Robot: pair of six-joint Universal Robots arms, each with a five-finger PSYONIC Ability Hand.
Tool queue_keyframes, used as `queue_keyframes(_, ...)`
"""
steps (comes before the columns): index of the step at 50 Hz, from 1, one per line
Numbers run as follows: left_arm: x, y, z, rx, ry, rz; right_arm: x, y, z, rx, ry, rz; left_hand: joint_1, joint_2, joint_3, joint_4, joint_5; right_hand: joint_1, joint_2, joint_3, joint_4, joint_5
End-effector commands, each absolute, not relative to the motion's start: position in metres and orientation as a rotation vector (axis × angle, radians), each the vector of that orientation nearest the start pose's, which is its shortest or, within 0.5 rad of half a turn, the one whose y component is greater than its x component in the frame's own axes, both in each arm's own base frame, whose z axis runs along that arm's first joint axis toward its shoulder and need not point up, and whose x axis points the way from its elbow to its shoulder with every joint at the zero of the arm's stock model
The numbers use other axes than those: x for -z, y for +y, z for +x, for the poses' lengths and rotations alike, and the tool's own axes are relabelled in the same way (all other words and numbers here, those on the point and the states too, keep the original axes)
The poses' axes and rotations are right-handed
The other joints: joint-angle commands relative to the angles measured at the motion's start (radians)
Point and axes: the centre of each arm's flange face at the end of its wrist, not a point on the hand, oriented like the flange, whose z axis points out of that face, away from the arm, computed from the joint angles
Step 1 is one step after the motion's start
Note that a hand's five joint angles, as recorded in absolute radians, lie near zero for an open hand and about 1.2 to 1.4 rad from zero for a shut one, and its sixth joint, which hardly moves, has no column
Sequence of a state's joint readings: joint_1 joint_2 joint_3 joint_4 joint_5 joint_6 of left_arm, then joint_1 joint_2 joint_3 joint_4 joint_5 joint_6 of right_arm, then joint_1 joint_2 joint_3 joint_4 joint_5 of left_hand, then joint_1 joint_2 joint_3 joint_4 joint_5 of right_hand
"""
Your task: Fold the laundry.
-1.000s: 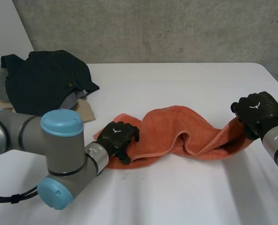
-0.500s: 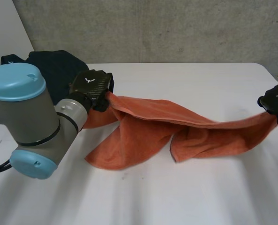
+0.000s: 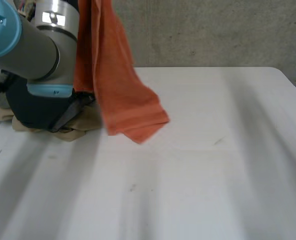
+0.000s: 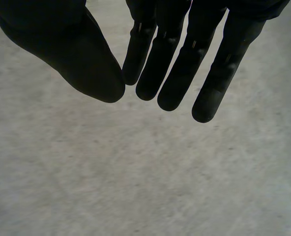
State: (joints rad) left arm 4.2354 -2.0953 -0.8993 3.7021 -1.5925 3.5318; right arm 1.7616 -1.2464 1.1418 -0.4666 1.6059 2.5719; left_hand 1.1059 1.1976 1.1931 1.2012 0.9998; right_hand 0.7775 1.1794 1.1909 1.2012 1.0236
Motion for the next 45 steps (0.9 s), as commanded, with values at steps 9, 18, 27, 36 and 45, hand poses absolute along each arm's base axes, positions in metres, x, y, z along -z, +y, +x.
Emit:
queue_keyframes(9,-0.311,-0.312,-0.314,2.662,1.630,0.750,-0.232,-0.301,0.253,2.054,2.236,-0.785,0.290,0.199,0.203,0.195,0.222,-0.581,-0.983,-0.994,-1.005,-1.001)
queue_keyframes(18,-0.366,-0.265,-0.310,2.793,1.525,0.730,-0.200,-0.300,0.281,1.729,2.180,-0.606,0.290,0.199,0.203,0.195,0.222,-0.603,-1.005,-1.016,-1.027,-1.024)
queue_keyframes(27,-0.410,-0.199,-0.319,2.956,1.444,0.790,-0.174,-0.303,0.339,1.537,2.047,-0.511,0.290,0.199,0.203,0.195,0.222,-0.603,-1.005,-1.016,-1.027,-1.024)
queue_keyframes(36,-0.429,-0.177,-0.313,3.064,1.432,0.738,-0.157,-0.284,0.379,1.460,1.976,-0.524,0.290,0.199,0.203,0.195,0.222,-0.572,-0.974,-0.986,-0.996,-0.993)
queue_keyframes(45,-0.416,-0.186,-0.309,3.016,1.491,0.731,-0.163,-0.284,0.369,1.538,2.018,-0.563,0.290,0.199,0.203,0.195,0.222,0.619,0.217,0.205,0.195,0.198)
